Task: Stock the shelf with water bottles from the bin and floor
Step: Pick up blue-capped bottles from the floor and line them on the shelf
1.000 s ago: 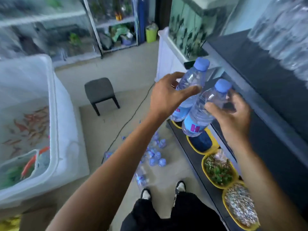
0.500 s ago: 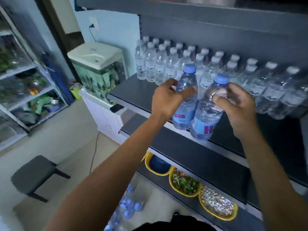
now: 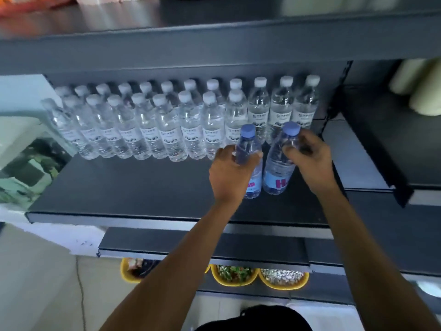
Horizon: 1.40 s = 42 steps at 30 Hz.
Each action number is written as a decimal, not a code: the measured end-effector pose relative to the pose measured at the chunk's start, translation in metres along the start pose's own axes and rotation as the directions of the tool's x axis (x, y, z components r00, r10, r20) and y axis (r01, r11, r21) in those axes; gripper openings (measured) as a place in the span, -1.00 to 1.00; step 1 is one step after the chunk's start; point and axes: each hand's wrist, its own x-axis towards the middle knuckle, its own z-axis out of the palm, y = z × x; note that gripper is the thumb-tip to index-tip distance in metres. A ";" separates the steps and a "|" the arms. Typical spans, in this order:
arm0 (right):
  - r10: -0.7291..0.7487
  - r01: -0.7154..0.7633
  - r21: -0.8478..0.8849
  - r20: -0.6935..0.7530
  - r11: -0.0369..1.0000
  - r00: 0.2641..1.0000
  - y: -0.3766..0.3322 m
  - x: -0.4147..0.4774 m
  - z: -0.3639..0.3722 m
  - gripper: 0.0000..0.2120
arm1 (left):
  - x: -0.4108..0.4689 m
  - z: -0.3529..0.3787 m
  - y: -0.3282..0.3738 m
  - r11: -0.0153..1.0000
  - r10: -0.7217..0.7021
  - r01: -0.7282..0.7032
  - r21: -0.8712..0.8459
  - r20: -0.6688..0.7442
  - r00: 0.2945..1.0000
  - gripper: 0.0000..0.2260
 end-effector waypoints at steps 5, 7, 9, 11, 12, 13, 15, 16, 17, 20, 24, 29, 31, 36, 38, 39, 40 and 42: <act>-0.036 0.038 -0.082 0.024 0.996 0.999 0.010 0.008 -0.016 -0.65 | -0.005 0.031 0.004 0.995 0.079 -0.084 0.046 0.105 0.991 -0.40; -0.050 0.052 -0.107 0.022 0.993 0.999 0.015 0.008 -0.019 -0.63 | -0.001 0.030 -0.006 0.988 0.146 -0.153 0.022 0.196 0.970 -0.33; -0.047 0.050 -0.122 0.029 0.991 0.998 0.021 0.008 -0.021 -0.56 | 0.003 0.030 -0.031 0.985 0.157 -0.170 0.008 0.345 0.925 -0.29; -0.059 0.066 -0.160 0.049 0.985 0.997 0.031 0.005 -0.024 -0.43 | 0.003 0.030 -0.055 0.991 0.102 -0.133 0.031 0.474 0.874 -0.25; -0.067 0.078 -0.201 0.061 0.977 0.996 0.037 0.002 -0.025 -0.36 | 0.001 0.031 -0.064 0.989 0.087 -0.137 0.062 0.507 0.858 -0.26; -0.074 0.090 -0.230 0.076 0.969 0.994 0.044 -0.001 -0.025 -0.30 | -0.001 0.032 -0.071 0.982 0.090 -0.163 0.097 0.516 0.852 -0.31; -0.051 0.073 -0.225 0.098 0.972 0.994 0.055 -0.008 -0.024 -0.20 | -0.003 0.037 -0.075 0.960 0.118 -0.223 0.167 0.481 0.869 -0.43; -0.024 0.047 -0.214 0.106 0.976 0.994 0.059 -0.011 -0.023 -0.17 | -0.003 0.040 -0.075 0.954 0.122 -0.229 0.194 0.447 0.886 -0.47; 0.001 0.022 -0.202 0.114 0.979 0.993 0.064 -0.014 -0.021 -0.18 | -0.003 0.043 -0.074 0.956 0.110 -0.210 0.203 0.417 0.902 -0.49; 0.067 -0.049 -0.199 0.089 0.979 0.994 0.074 -0.018 -0.017 -0.29 | 0.001 0.057 -0.064 0.975 0.011 -0.086 0.203 0.345 0.939 -0.43; 0.094 -0.088 -0.246 0.015 0.965 0.995 0.084 -0.007 -0.017 -0.31 | 0.013 0.080 -0.047 0.954 -0.117 0.048 0.297 0.219 0.969 -0.28; 0.077 -0.086 -0.279 -0.041 0.957 0.996 0.095 0.023 -0.017 -0.28 | 0.036 0.104 -0.033 0.941 -0.247 0.193 0.278 0.174 0.953 -0.32; 0.089 -0.090 -0.265 -0.018 0.960 0.996 0.101 0.023 -0.018 -0.26 | 0.036 0.106 -0.037 0.951 -0.234 0.181 0.252 0.201 0.951 -0.39; 0.099 -0.126 -0.367 -0.093 0.922 0.991 0.118 0.017 -0.013 -0.35 | 0.036 0.109 -0.051 0.952 -0.168 0.116 0.282 0.170 0.971 -0.63; 0.085 -0.123 -0.408 -0.109 0.905 0.990 0.120 0.025 -0.010 -0.37 | 0.039 0.113 -0.050 0.940 -0.190 0.138 0.313 0.142 0.971 -0.61; 0.076 -0.115 -0.430 -0.106 0.896 0.991 0.122 0.030 -0.008 -0.38 | 0.040 0.115 -0.049 0.932 -0.202 0.150 0.330 0.128 0.971 -0.59; 0.063 -0.103 -0.455 -0.101 0.885 0.993 0.123 0.033 -0.007 -0.40 | 0.042 0.117 -0.049 0.924 -0.213 0.162 0.347 0.112 0.971 -0.57; 0.061 -0.106 -0.500 -0.105 0.859 0.993 0.127 0.041 -0.006 -0.40 | 0.046 0.121 -0.048 0.905 -0.220 0.167 0.390 0.094 0.971 -0.53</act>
